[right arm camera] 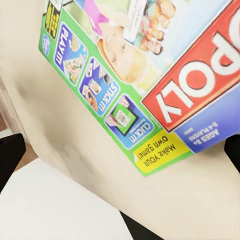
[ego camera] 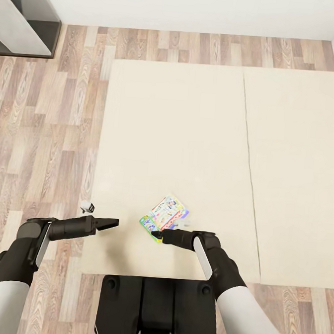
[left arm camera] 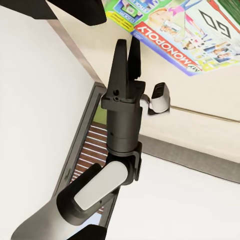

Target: Put all the toys in the child's room - the three board games (two on the bed and one on the table), the two jigsaw puzzles on the table, and the tennis ball on the table - inside the toy box on the table in the child's room.

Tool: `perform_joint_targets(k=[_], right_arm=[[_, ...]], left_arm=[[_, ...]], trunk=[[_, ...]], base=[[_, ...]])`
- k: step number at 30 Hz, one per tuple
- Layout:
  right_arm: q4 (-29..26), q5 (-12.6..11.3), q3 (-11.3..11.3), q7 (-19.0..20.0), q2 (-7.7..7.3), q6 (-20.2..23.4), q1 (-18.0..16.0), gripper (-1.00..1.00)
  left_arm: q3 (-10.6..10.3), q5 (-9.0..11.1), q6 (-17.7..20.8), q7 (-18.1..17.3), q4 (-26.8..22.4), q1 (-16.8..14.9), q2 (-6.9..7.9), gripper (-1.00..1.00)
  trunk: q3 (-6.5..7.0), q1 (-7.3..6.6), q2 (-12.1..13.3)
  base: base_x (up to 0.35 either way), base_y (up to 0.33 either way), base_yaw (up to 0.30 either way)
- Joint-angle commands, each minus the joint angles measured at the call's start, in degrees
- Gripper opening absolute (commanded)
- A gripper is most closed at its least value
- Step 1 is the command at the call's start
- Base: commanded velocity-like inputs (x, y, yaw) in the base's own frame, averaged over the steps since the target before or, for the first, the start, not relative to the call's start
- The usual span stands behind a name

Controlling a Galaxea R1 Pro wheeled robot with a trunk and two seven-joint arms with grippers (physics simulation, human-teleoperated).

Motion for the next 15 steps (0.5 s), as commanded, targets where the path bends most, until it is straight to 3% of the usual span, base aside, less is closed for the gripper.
perform_joint_targets(k=[1, 15], right_arm=[[-0.1, -0.3, 0.0, -0.1, 0.0, 0.4, 0.0, 1.0], [-0.1, -0.3, -0.2, -0.2, 0.0, 0.6, 0.0, 1.0]], left_arm=[[0.1, -0.4, 0.6, -0.4, 0.0, 0.0, -0.01, 1.0], [0.1, -0.4, 0.6, -0.4, 0.0, 0.0, 0.0, 1.0]], trunk=[[-0.06, 0.03, -0.1], [-0.06, 0.03, -0.1]], base=[[0.0, 0.029, 0.0], [0.0, 0.004, 0.0]])
